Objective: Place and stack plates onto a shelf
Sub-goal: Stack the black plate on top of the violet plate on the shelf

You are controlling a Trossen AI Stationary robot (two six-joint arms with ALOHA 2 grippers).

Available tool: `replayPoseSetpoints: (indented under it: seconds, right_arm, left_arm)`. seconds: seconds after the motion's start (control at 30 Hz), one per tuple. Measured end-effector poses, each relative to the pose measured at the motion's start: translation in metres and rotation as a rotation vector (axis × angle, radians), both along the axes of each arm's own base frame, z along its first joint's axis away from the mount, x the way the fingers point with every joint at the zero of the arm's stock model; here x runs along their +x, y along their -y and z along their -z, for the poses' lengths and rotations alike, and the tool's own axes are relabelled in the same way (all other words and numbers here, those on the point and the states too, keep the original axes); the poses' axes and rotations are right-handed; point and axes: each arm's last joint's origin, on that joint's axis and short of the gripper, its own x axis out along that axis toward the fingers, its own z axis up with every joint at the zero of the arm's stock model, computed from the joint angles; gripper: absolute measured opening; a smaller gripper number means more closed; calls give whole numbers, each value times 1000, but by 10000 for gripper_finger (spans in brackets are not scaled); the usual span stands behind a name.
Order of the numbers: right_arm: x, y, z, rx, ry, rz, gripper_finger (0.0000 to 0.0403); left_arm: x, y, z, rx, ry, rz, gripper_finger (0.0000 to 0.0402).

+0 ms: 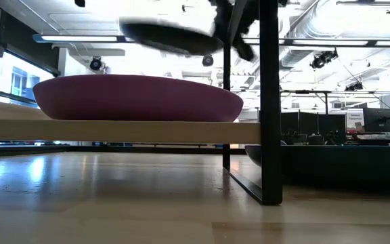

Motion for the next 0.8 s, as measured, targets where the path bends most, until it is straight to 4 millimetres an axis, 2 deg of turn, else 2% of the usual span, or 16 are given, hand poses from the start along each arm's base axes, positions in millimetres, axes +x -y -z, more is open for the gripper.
replayPoseSetpoints:
  seconds: [0.17, 0.37, 0.57, 0.8]
  right_arm:
    - [48, -28, -13, -91, -18, -178, 0]
    - [82, -56, -3, -185, -128, -379, 0]
    - [98, -86, 24, -189, -194, -529, 0]
    - [105, -97, 44, -205, -249, -581, 0]
  left_arm:
    - [0, 0, 0, -6, 4, 2, 156]
    - [0, 0, 0, -24, 15, 8, 156]
    - [0, 0, 0, -23, 14, 8, 156]
    - [0, 0, 0, -23, 14, 9, 156]
